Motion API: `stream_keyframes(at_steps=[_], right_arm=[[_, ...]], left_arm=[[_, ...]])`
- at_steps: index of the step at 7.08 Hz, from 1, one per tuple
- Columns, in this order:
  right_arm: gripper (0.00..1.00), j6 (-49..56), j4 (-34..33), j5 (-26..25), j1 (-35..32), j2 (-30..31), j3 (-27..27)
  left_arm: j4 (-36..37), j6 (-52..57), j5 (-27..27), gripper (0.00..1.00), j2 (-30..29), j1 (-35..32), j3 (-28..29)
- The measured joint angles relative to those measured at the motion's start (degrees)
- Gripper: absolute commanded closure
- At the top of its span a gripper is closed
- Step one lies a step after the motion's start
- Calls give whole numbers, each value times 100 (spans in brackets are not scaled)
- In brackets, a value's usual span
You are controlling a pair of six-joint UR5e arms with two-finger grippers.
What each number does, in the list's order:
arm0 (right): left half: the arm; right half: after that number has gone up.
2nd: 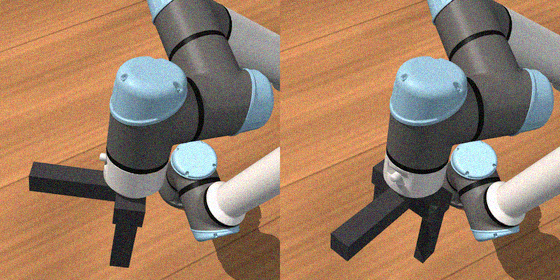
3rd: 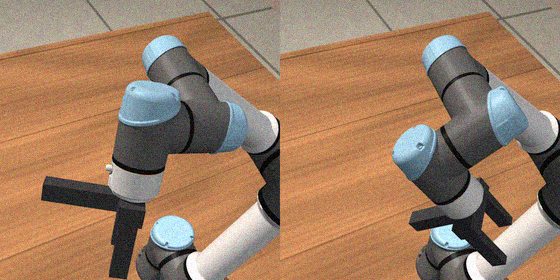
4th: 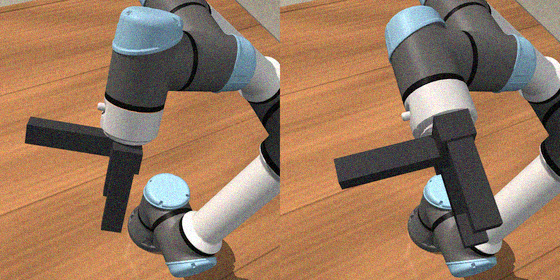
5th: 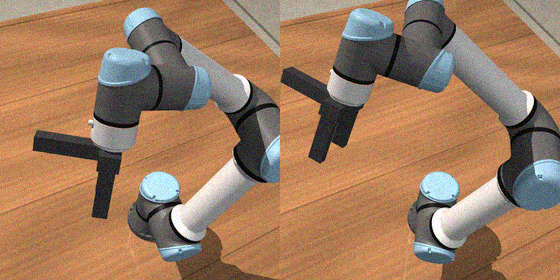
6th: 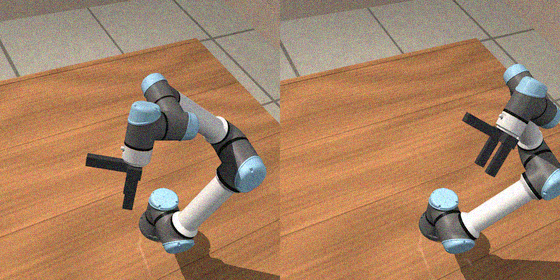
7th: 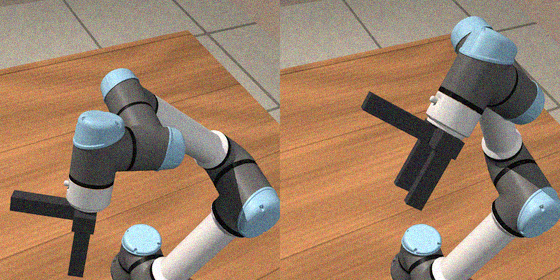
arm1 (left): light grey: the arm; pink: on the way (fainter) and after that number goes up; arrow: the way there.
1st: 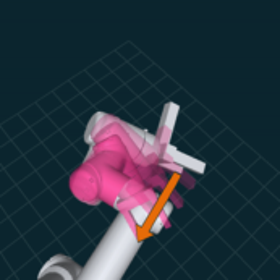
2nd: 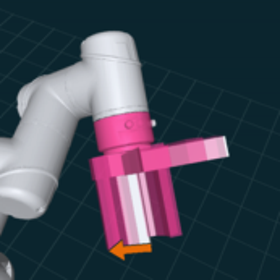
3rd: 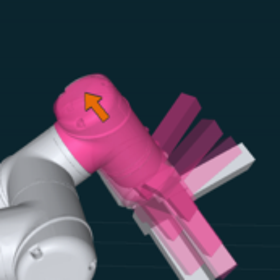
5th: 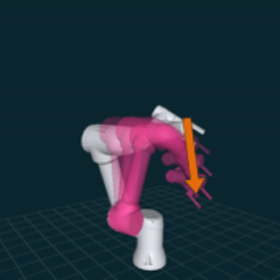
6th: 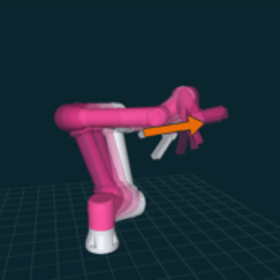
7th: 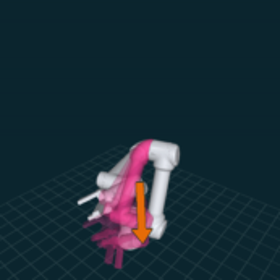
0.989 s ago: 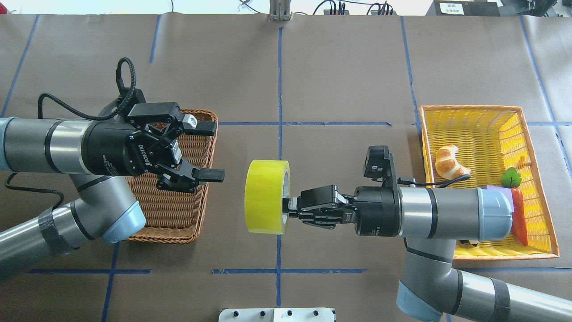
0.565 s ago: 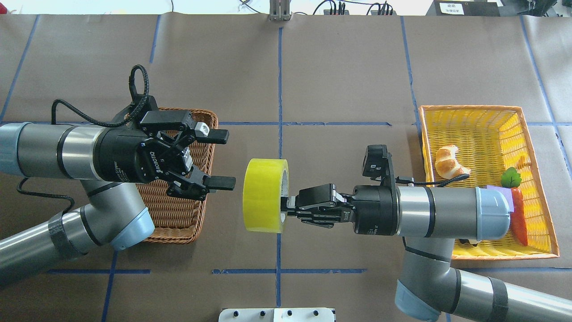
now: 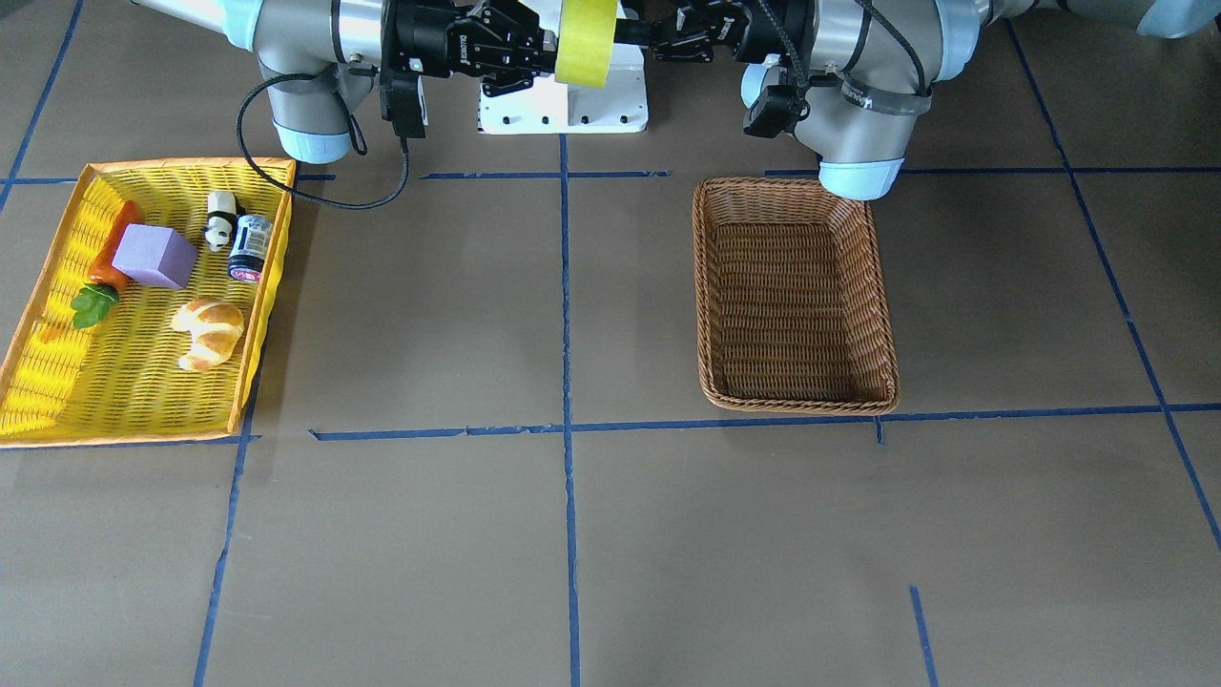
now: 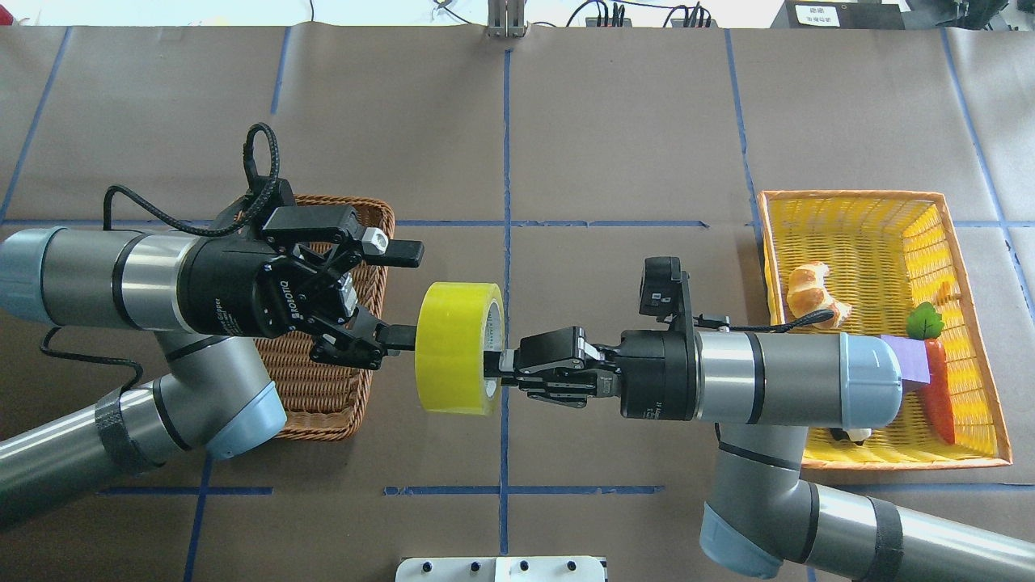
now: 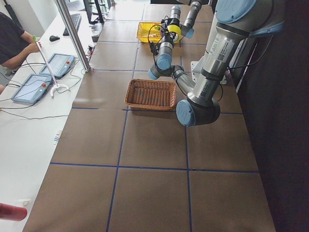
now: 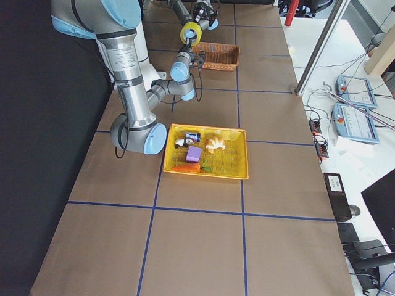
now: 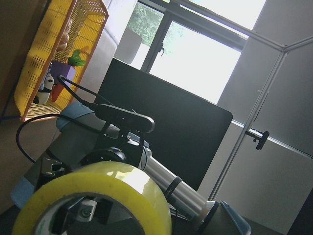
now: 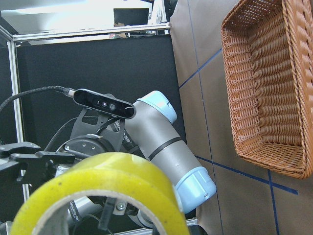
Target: Move tape to another basket
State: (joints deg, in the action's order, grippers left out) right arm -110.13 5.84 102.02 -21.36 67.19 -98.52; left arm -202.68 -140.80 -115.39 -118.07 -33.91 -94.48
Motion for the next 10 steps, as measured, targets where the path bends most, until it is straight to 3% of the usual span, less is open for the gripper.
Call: stream_keyframes(at_steps=[3,5,9,10], right_arm=[[97,8,-4,-7,0,-7,8],[96,13,-7,-9,0,-12,7],[96,135,-5,-15,7,-12,8],[96,150,3,-16,9,-12,8]], left_arm=[[20,116,339,1,-54,211,7],[26,338,406,27,-58,329,8],[29,418,420,33,-58,358,8],[32,421,423,46,-58,357,8]])
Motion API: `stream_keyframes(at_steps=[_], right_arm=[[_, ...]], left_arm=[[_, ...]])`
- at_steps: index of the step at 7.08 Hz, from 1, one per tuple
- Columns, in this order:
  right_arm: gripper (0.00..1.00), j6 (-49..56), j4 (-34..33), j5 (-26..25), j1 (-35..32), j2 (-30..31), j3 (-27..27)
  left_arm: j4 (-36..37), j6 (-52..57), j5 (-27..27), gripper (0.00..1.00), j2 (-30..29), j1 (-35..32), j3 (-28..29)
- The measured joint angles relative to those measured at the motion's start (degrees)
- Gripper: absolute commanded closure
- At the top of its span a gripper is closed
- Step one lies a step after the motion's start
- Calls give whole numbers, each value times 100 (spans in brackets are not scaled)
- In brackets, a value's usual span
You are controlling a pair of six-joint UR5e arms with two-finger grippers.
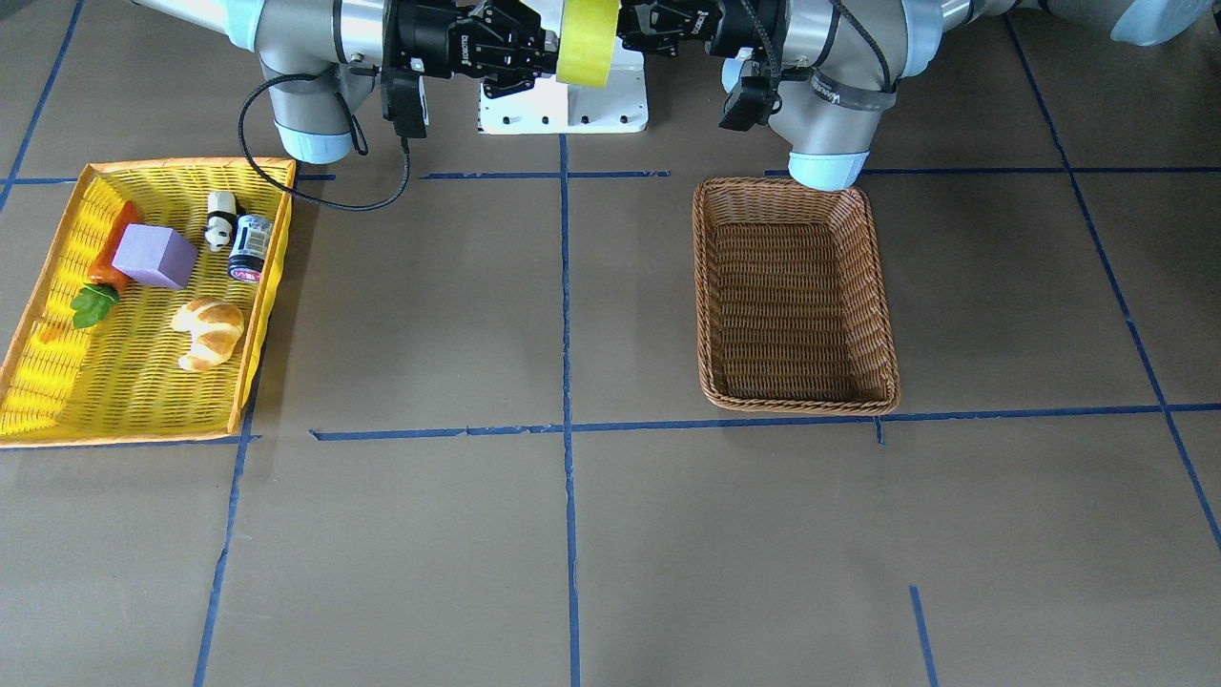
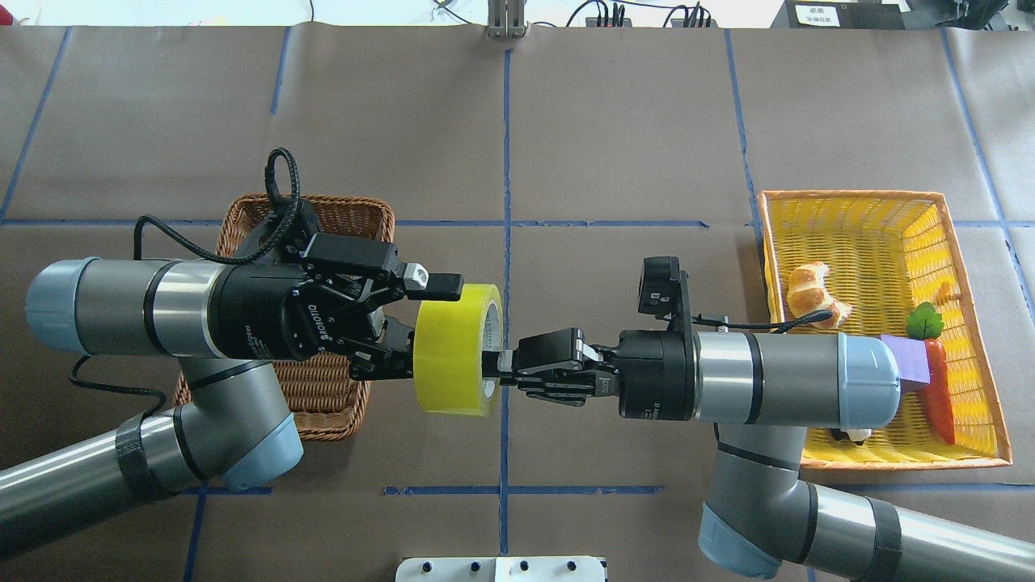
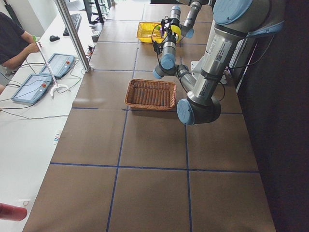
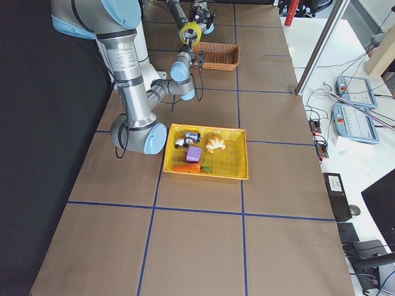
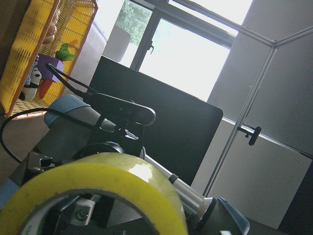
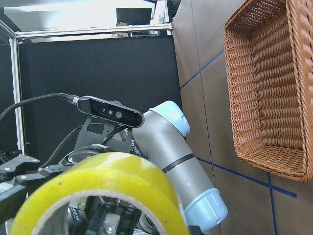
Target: Move tape to another basket
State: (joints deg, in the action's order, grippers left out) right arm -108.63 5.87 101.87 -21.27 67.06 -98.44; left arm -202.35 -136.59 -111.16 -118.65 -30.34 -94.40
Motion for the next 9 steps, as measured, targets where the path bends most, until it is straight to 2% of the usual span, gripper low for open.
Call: stream_keyframes(at_steps=[1,2,3,9], right_arm=[[96,27,8,0,-2,0,-1],[82,48,15,0,-5,0,-4],[1,57,18,0,-7,0,-7],[0,211,47,-48,24,8,41]], left_arm=[[2,1,4,58,-9,-3,0],[2,1,6,98,-18,-6,0],[18,3,11,100,-23,-6,-1],[152,-5,85,100,-17,-7,-34]])
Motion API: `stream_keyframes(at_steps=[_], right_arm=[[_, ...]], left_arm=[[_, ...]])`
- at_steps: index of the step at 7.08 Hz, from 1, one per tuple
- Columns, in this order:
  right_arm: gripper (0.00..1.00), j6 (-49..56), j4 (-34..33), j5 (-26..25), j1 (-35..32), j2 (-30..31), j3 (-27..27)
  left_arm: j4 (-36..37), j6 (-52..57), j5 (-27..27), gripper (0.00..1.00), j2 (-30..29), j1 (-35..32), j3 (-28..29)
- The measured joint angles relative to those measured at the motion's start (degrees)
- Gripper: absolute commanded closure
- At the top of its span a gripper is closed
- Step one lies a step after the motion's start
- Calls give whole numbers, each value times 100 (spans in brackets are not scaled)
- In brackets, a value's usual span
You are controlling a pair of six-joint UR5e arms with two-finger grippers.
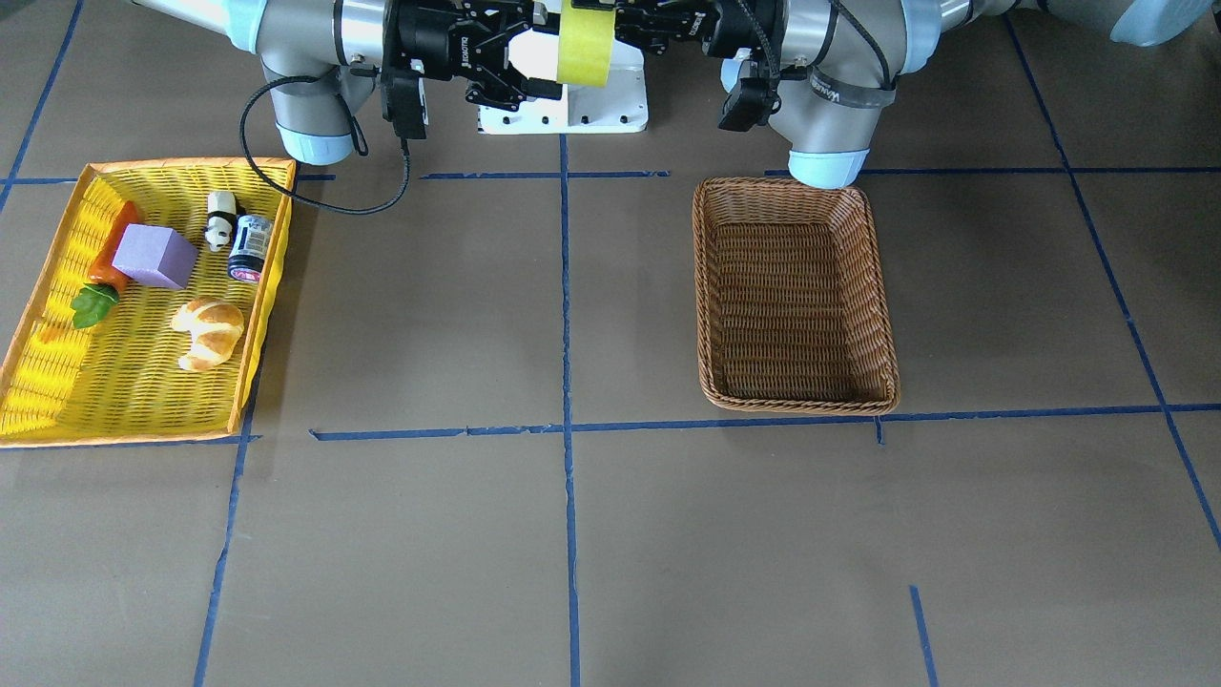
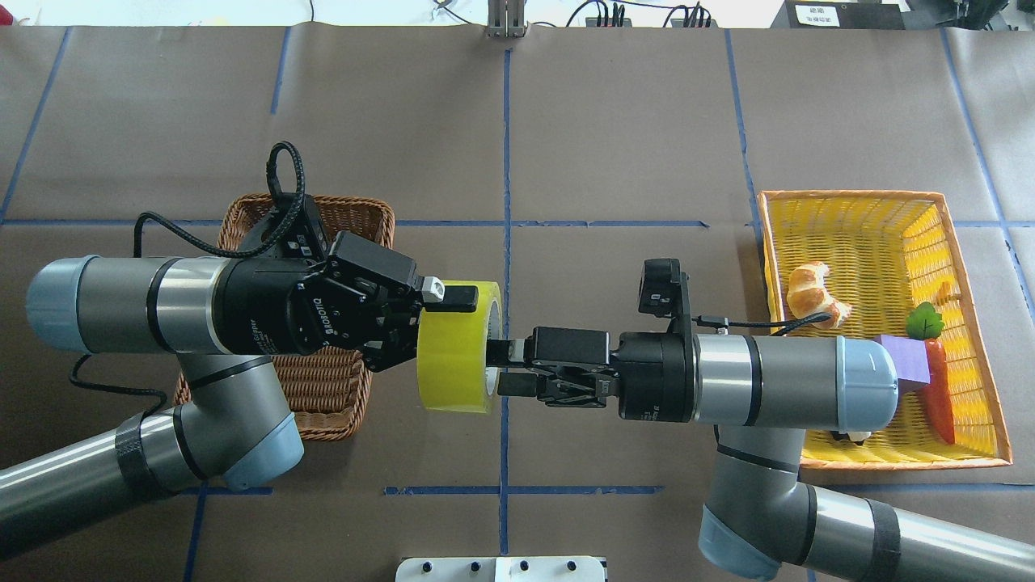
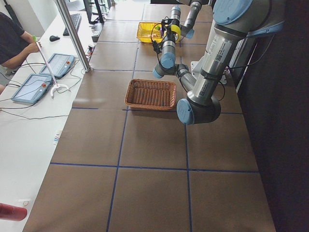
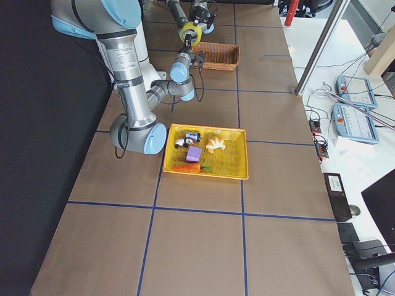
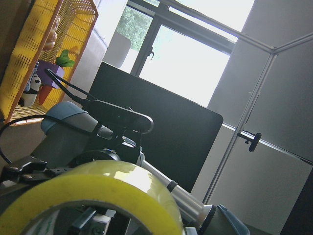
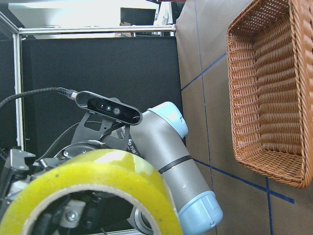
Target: Move tape to another basket
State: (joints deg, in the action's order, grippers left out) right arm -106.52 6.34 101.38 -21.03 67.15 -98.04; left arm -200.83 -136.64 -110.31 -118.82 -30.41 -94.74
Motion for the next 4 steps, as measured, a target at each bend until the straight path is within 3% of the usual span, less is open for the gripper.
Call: stream_keyframes(at_steps=[4], right_arm=[[0,12,7,17,-49,21,-4]], left_arm=[[1,-14,-14,100,51,-63,-45]])
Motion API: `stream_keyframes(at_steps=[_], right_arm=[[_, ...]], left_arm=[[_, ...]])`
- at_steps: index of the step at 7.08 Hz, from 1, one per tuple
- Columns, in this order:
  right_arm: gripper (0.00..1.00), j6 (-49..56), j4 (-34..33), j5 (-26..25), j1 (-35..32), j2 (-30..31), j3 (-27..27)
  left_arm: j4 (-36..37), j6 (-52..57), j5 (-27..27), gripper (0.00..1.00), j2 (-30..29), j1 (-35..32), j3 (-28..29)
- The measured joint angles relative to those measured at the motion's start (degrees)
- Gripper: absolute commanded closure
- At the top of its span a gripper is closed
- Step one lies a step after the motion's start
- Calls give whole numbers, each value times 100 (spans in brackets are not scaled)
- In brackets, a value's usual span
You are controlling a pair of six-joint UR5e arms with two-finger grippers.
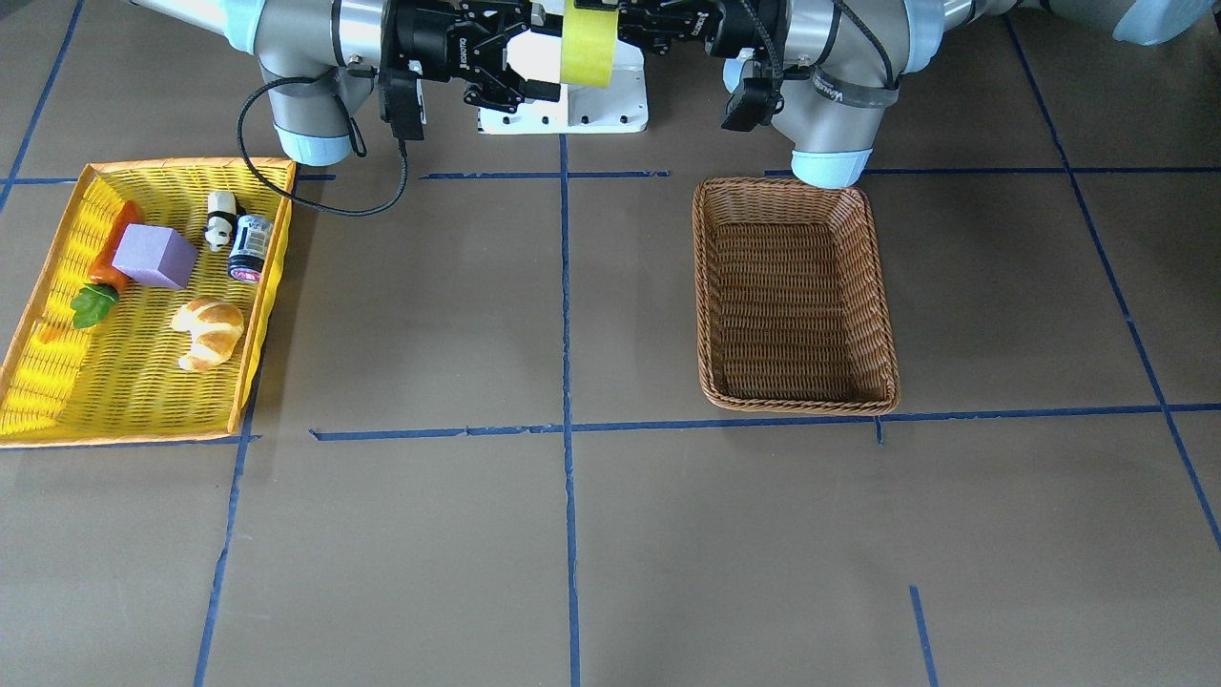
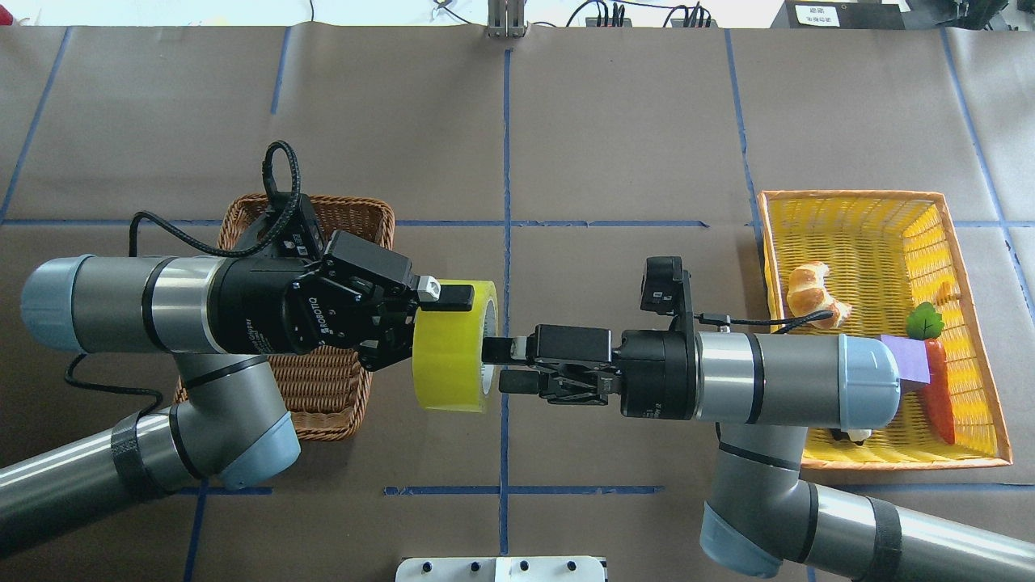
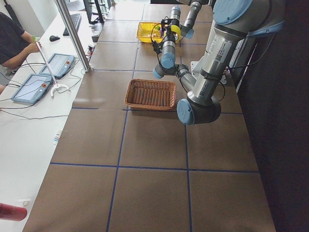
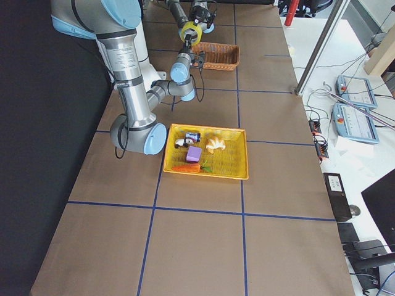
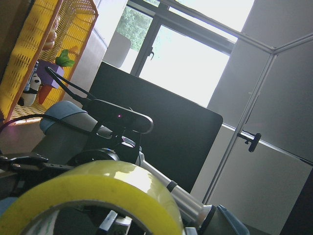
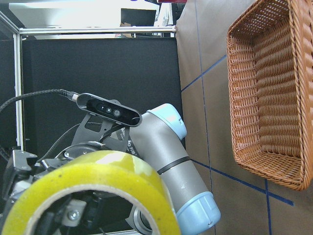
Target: Move tape to another basket
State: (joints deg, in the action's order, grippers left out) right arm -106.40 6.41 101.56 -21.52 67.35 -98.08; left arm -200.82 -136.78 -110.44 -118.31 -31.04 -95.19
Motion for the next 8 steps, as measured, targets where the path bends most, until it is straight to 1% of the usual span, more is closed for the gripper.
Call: stream_keyframes(at_steps=[2,4,5,6,7,8], right_arm=[[0,1,4,49,-188,89,-3],[0,33,-75,268,-677,244,32],[0,96,-310,471,-1033,272,82],[0,290,-695,653,-1328,282,108],[0,591,-1209,768,-1579,283,107],[0,926,-1885,889,-1897,269,87]], left_arm=[[-5,-16,-22,100,139,-198,-131],[155,14,-20,100,299,-563,-186],[569,83,-87,100,329,-858,-186],[1141,344,-280,100,326,-1109,-230],[1950,872,-553,100,322,-1305,-408],[3028,1496,-741,100,326,-1430,-740]])
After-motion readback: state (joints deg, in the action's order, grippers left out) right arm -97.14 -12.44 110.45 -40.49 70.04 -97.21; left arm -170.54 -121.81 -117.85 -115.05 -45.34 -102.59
